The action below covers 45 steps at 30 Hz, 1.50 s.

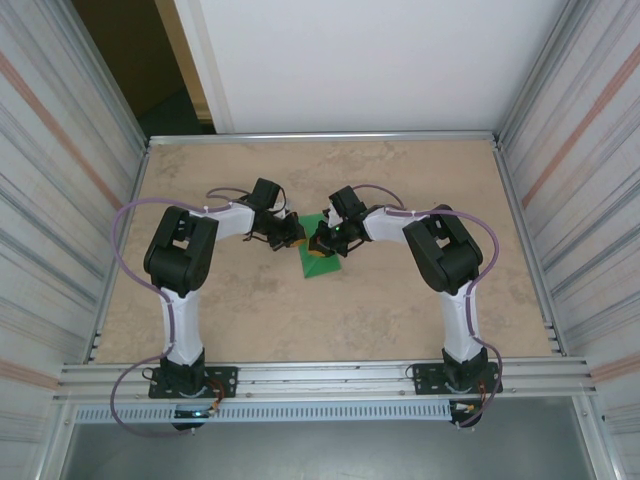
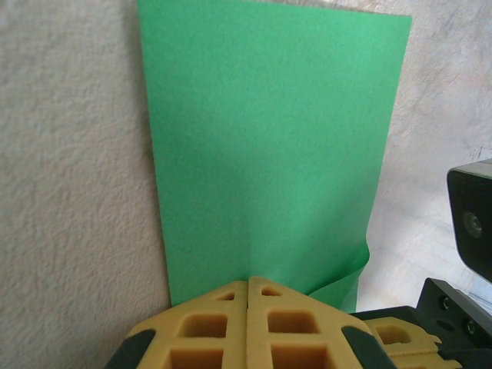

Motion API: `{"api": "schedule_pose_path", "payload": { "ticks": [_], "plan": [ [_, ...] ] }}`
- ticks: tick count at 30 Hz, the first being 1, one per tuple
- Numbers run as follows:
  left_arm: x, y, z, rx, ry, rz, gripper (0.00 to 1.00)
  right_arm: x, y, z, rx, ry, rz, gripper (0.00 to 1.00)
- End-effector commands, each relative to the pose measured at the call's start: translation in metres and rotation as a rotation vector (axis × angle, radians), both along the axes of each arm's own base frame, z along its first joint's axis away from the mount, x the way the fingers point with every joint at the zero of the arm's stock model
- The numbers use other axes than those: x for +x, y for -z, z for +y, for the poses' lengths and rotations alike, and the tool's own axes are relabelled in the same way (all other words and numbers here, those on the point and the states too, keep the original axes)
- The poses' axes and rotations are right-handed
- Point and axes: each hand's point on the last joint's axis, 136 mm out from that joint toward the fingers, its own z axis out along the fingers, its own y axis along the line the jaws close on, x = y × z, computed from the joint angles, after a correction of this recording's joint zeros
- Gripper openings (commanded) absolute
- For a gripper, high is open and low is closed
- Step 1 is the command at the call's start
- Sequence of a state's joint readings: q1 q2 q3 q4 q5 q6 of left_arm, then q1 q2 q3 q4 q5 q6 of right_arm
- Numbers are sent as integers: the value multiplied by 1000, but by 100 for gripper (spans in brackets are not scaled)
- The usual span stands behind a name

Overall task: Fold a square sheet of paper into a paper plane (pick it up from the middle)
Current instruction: Fold the triangle a second time at the center of the table.

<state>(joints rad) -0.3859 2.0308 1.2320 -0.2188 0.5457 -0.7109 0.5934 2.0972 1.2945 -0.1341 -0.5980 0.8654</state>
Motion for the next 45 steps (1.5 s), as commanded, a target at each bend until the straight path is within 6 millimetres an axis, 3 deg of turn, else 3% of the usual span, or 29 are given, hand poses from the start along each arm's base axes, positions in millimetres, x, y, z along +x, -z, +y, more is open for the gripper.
{"api": "schedule_pose_path", "payload": {
  "ticks": [1, 20, 23, 26, 32, 37, 42, 45],
  "plan": [
    [-19, 25, 17, 90, -23, 81, 3, 8, 7, -3, -19, 36, 16, 0],
    [-17, 20, 17, 88, -27, 71, 3, 5, 15, -5, -36, 46, 43, 0],
    [-10, 7, 17, 69, -31, 49, 4, 5, 15, -7, -42, 48, 46, 4],
    [6, -19, 22, 37, -66, -1, 7, 4, 16, -8, -49, 48, 48, 14],
    [29, -64, 62, 20, -218, -95, 10, 4, 16, -9, -52, 51, 49, 30],
    [21, -73, 78, 25, -251, -116, 12, 4, 15, -8, -50, 51, 47, 36],
    [7, -72, 67, -23, -212, -112, 12, 3, 17, -9, -54, 46, 51, 38],
    [-4, -70, 49, -49, -161, -112, 12, 2, 19, -11, -65, 46, 51, 36]
  ]
}}
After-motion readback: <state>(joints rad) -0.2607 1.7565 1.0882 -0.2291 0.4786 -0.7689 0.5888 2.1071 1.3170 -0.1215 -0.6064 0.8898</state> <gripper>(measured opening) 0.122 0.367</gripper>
